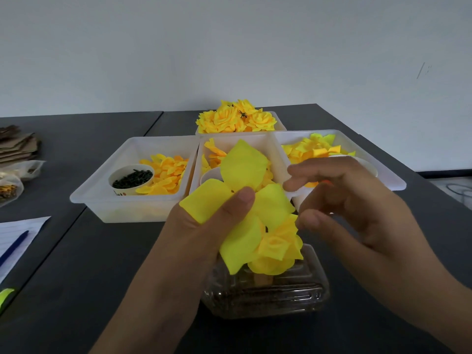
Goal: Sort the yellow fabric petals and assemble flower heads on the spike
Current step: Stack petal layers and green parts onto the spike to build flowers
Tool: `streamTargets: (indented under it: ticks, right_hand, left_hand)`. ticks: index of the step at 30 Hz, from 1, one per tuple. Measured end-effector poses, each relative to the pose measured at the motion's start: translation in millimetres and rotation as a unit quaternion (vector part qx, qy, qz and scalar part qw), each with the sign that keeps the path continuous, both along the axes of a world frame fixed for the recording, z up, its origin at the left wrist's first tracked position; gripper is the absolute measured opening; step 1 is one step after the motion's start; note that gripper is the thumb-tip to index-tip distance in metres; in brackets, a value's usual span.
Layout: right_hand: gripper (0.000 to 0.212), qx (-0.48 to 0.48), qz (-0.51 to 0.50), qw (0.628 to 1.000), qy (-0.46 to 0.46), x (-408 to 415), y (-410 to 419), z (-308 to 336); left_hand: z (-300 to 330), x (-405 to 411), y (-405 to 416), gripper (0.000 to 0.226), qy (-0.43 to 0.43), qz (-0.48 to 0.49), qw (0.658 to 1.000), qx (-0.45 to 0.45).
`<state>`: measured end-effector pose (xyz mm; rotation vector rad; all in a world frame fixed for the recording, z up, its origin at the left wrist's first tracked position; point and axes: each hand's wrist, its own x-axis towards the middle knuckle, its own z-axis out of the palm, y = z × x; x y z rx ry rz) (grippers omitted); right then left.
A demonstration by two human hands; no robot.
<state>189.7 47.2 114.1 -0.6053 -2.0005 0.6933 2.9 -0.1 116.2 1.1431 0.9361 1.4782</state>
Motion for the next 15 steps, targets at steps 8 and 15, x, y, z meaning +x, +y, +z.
streamTargets:
  ticks: [8,15]
  right_hand:
    - [0.019,-0.300,0.144,0.943,-0.013,-18,8,16]
    - [0.013,-0.257,0.130,0.958,-0.005,-23,10,13]
  left_hand:
    - [-4,1,1,0.017,0.093,0.022,0.995,0.013]
    - [-7,-6,1,0.050,0.098,0.026,0.995,0.003]
